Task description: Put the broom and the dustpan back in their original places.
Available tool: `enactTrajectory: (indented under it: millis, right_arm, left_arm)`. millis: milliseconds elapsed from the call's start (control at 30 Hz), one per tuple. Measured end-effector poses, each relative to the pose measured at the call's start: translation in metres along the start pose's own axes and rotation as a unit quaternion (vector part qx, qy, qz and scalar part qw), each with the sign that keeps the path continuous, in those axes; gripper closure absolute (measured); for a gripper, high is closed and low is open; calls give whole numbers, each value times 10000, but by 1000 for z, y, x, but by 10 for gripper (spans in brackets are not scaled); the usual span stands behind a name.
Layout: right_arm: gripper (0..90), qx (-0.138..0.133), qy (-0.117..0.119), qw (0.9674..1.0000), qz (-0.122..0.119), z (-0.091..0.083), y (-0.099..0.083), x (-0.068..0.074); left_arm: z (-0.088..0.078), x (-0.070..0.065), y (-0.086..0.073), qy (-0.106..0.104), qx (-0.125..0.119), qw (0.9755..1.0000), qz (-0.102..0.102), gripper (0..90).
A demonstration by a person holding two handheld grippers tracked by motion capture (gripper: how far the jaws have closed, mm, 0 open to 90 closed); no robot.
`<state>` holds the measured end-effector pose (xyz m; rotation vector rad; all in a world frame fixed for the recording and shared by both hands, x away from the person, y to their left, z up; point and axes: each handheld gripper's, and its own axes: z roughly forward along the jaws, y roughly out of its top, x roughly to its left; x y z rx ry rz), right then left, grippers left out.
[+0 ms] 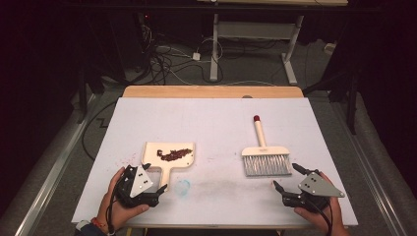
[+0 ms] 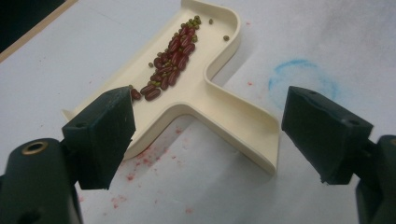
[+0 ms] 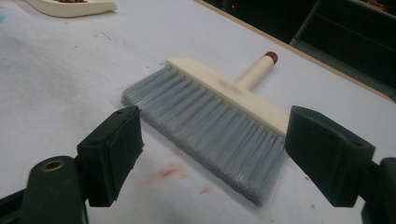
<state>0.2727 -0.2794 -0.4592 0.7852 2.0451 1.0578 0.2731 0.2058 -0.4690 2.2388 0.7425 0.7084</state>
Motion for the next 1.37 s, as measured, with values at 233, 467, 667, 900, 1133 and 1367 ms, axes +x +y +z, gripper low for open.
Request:
enactTrajectory:
  millis: [233,467,667,900,1133,1367]
  right_arm:
    - [196,-19,3,10000,-17,-1,0,0]
    - [196,-34,28,10000,-23,0,1,1]
    - [196,-14,-7,10000,-73,0,2,1]
    - [195,-29,-73,10000,-55,-2,1,-1]
    - [196,8,-40,10000,-69,-1,1,0]
    - [195,-52,-17,10000,-83,0,3,1]
  left_arm:
    - [2,-2,1,-18,34,10000,19,172]
    - [2,-1,0,-24,45,10000,13,172]
    - [4,-1,1,-9,53,10000,5,172]
    - [6,-3,3,-12,78,10000,51,172]
    - [6,-2,3,-34,80,10000,44,172]
    - [7,-1,3,-90,11,10000,3,172]
